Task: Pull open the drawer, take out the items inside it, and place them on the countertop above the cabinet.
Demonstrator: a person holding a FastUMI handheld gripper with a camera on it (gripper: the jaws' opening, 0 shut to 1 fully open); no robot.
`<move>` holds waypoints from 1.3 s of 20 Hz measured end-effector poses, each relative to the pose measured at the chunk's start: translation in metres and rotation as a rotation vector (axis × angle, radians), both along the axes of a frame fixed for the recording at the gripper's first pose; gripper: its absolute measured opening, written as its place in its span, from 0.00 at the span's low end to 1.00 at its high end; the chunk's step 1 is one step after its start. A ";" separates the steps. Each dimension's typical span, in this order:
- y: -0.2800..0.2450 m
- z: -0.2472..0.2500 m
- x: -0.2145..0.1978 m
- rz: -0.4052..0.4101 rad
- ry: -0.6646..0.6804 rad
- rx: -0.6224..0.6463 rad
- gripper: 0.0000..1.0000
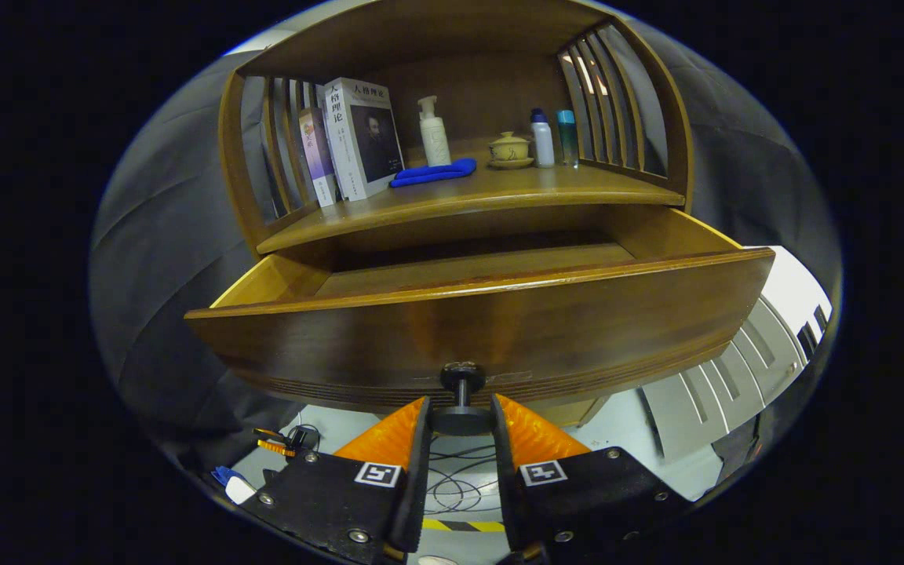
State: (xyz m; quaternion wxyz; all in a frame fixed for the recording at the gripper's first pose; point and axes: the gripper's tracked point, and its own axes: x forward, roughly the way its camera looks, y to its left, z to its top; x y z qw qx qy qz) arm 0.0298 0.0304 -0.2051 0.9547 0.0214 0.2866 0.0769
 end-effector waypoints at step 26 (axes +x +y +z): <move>-0.015 0.112 -0.009 0.001 -0.148 -0.017 0.96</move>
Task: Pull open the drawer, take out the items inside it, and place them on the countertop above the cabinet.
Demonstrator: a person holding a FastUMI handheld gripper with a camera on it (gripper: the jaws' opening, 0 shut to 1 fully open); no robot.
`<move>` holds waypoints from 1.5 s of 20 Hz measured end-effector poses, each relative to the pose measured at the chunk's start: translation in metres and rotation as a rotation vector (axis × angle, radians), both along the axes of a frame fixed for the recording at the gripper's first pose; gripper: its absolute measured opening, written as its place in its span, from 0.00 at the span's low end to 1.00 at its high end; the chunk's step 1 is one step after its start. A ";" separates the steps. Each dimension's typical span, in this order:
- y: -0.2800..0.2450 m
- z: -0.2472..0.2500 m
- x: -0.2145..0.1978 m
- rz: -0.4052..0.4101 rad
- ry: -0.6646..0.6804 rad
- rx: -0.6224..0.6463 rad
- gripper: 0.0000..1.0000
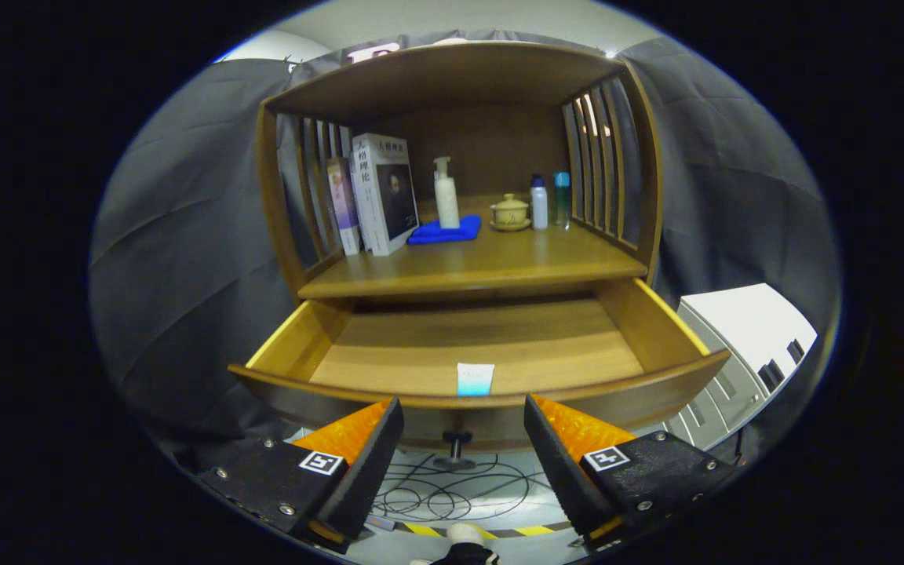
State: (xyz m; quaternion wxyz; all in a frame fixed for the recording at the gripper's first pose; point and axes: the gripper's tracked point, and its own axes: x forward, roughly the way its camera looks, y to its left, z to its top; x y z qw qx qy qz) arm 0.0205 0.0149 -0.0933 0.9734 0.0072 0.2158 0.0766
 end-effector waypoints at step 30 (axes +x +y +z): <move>0.018 -0.118 0.113 0.031 0.613 -0.087 0.95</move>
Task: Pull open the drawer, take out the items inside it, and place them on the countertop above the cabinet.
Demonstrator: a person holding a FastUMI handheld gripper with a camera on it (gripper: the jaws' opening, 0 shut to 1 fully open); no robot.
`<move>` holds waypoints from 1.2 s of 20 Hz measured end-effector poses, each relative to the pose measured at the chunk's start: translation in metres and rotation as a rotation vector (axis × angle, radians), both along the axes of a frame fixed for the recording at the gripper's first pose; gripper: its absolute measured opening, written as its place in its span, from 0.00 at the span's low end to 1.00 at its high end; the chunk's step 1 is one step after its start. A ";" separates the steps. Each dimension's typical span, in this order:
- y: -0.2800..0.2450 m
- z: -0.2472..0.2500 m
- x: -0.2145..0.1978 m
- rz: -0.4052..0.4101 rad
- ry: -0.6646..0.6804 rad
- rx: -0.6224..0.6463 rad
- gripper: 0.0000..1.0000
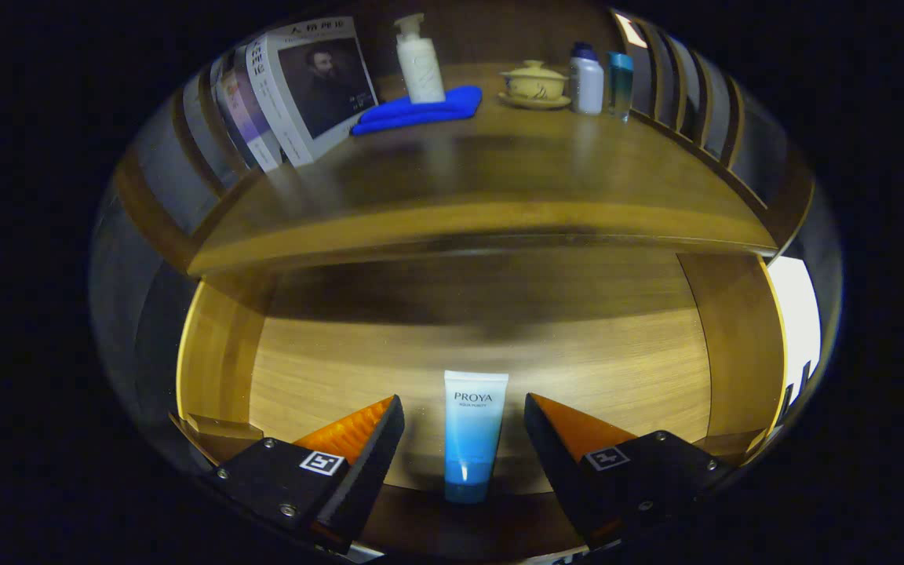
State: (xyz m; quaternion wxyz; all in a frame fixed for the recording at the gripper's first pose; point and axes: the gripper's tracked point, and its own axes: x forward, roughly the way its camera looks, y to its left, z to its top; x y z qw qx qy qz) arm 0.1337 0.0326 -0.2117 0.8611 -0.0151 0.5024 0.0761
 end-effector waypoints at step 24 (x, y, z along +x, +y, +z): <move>-0.014 -0.041 -0.028 0.101 0.185 -0.134 0.45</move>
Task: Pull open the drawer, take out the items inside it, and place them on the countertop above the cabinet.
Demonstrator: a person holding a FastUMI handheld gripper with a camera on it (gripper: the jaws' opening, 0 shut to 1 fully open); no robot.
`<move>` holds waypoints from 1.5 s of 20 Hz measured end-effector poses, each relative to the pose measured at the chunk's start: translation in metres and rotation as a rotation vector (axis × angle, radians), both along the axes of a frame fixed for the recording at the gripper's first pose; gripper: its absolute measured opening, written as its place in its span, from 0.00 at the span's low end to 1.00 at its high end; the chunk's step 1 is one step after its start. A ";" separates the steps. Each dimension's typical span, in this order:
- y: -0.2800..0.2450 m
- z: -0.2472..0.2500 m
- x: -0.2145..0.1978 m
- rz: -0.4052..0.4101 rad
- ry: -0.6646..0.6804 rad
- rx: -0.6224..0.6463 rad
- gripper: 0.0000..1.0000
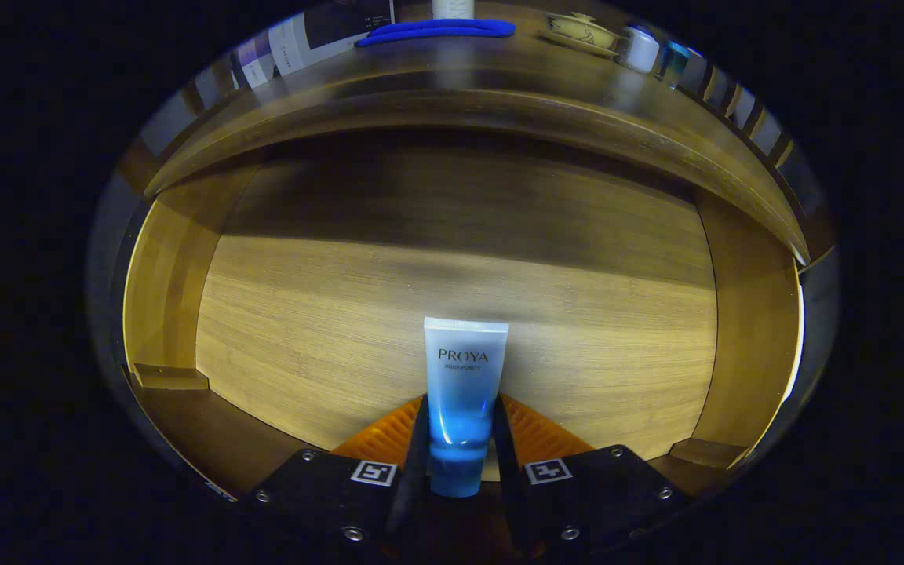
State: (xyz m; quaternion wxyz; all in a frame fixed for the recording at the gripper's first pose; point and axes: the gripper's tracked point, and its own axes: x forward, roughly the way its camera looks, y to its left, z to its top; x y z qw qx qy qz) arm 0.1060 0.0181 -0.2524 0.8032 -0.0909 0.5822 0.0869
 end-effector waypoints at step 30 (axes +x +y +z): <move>0.029 0.167 0.075 -0.031 -0.443 0.233 0.39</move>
